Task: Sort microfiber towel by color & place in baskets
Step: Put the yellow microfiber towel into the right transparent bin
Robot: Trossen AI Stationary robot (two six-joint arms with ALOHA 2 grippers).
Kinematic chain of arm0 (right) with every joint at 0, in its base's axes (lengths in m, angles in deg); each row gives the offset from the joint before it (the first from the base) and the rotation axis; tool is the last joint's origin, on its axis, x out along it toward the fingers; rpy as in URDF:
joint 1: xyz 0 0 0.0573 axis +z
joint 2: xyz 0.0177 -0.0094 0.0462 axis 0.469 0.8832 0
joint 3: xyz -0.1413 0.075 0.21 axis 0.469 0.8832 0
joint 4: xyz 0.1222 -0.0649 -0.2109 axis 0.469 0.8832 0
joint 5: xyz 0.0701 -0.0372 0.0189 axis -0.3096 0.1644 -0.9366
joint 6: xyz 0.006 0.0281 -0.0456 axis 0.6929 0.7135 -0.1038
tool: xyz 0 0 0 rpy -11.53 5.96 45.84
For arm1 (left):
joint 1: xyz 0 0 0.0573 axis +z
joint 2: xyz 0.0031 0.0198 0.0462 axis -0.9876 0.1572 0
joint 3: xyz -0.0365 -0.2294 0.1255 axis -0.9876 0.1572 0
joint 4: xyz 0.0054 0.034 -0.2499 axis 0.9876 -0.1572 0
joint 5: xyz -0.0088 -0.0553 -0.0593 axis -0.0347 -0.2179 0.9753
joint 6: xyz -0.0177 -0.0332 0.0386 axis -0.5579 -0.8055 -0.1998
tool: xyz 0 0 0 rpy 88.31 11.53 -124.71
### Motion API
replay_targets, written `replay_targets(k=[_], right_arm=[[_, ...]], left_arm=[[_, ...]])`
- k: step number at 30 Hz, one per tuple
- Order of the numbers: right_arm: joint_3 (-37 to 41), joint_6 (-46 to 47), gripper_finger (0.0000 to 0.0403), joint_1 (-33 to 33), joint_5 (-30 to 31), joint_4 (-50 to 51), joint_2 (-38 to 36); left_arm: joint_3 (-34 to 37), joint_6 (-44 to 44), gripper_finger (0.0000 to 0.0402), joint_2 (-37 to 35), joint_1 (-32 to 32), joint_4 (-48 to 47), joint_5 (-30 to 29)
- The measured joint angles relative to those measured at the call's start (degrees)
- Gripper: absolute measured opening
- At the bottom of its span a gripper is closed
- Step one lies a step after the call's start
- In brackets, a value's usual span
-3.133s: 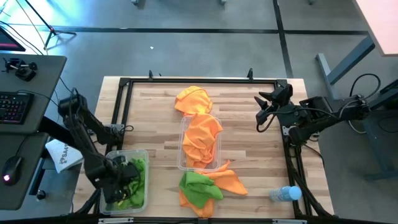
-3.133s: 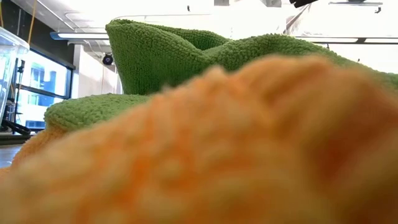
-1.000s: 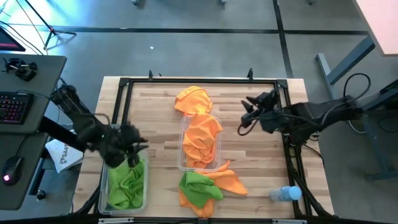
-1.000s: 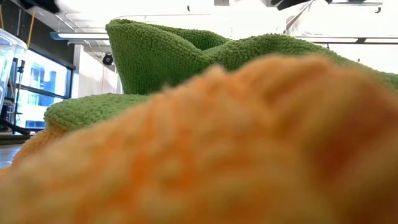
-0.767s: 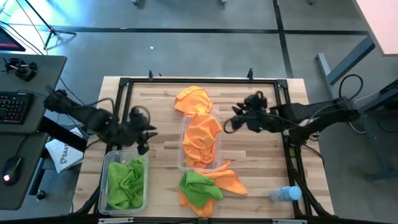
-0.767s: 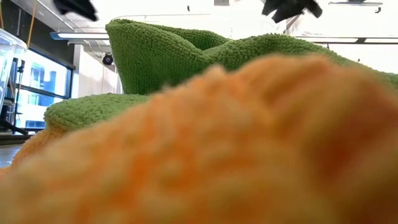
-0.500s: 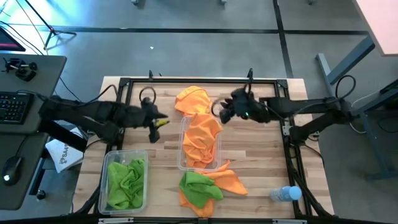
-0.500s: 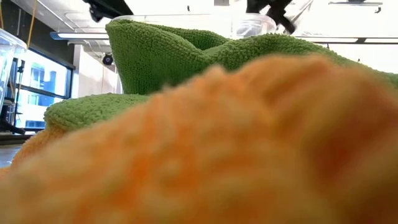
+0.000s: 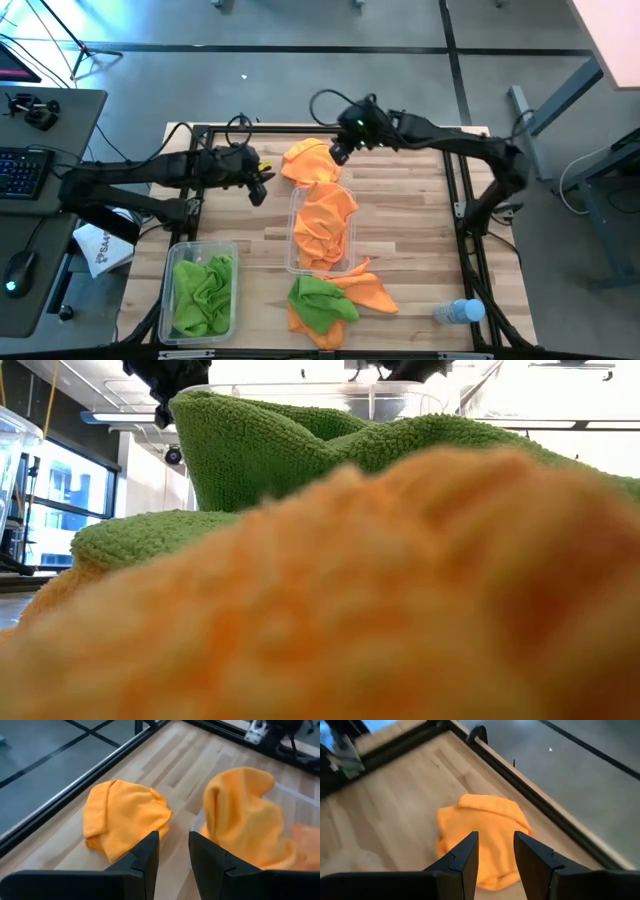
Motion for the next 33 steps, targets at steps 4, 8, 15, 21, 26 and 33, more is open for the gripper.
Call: replay_targets(k=[4,8,15,21,26,33], right_arm=[[-9.37,-5.78,0.0119,-2.43,-1.70,6.76,8.14],[-18.38,-11.90,0.0119,-4.46,-5.18,13.49,16.69],[-29.47,-19.44,0.0119,-7.67,-13.04,18.76,28.21],[-36.50,-15.83,0.0119,-9.96,-14.77,22.42,35.20],[-39.01,-9.69,0.0119,-10.36,-14.94,22.65,39.68],[-38.58,-2.49,0.0119,-10.36,-14.92,22.06,42.89]], left_arm=[[0.04,-1.54,0.0094,-0.01,1.03,0.61,0.02],[0.04,-2.96,0.0094,0.04,1.71,1.47,-0.09],[0.04,-5.12,0.0094,0.02,2.01,3.76,-1.23],[0.04,-8.06,0.0094,0.04,2.01,4.15,-1.84],[0.04,-9.59,0.0094,0.04,2.01,4.15,-2.26],[0.02,-10.08,0.0094,0.04,1.99,4.15,-2.43]])
